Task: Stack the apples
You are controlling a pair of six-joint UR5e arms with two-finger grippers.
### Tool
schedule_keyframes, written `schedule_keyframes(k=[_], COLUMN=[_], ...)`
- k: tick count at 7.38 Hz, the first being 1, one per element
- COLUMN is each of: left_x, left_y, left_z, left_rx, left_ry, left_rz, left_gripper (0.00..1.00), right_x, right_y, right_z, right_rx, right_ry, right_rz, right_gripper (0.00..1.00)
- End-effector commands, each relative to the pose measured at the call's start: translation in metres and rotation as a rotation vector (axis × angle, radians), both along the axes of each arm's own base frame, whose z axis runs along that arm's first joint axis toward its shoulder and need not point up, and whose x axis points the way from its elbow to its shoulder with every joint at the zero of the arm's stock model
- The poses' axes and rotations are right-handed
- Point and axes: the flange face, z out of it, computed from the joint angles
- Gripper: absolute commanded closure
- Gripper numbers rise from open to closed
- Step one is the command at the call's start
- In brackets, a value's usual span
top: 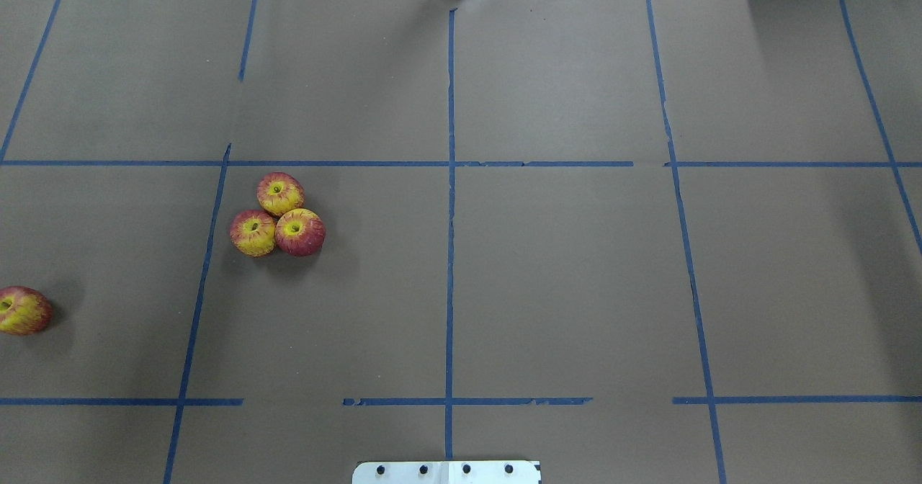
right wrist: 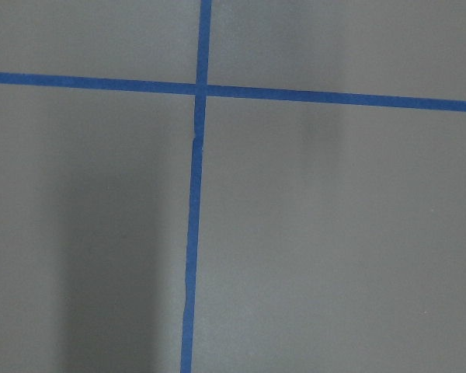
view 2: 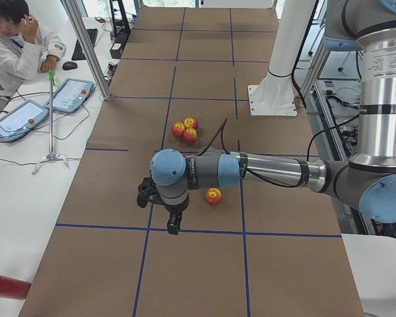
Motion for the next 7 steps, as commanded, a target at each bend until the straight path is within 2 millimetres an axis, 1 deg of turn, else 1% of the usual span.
schedule_keyframes(k=[1, 2, 3, 4, 5, 6, 7], left_x=[0.0, 0.008, 0.011, 0.018, 0.047, 0.068, 0.116], left_y=[-0.004, -0.005, -0.003, -0.008, 0.009, 0.009, 0.006], left_z=[-0.007, -0.007, 0.006, 0.017, 0.028, 0.025, 0.017], left_rx=[0.012, 0.003, -0.002, 0.079, 0.097, 0.048, 0.003], left_ry=[-0.003, -0.013, 0.003, 0.075, 0.123, 0.128, 0.131], left_rz=[-0.005, 0.007, 0.012, 0.016, 0.046, 0.0, -0.002], left_gripper=[0.0, 0.0, 0.0, 0.0, 0.0, 0.0, 0.0], right_x=[0.0, 0.0, 0.0, 0.0, 0.0, 0.0, 0.0], right_y=[0.0, 0.0, 0.0, 0.0, 0.0, 0.0, 0.0], right_z=[0.0, 0.0, 0.0, 0.0, 0.0, 0.0, 0.0], right_rx=[0.0, 0.0, 0.0, 0.0, 0.0, 0.0, 0.0], right_ry=[0.0, 0.0, 0.0, 0.0, 0.0, 0.0, 0.0], right_rz=[0.0, 0.0, 0.0, 0.0, 0.0, 0.0, 0.0], right_gripper=[0.0, 0.0, 0.0, 0.0, 0.0, 0.0, 0.0])
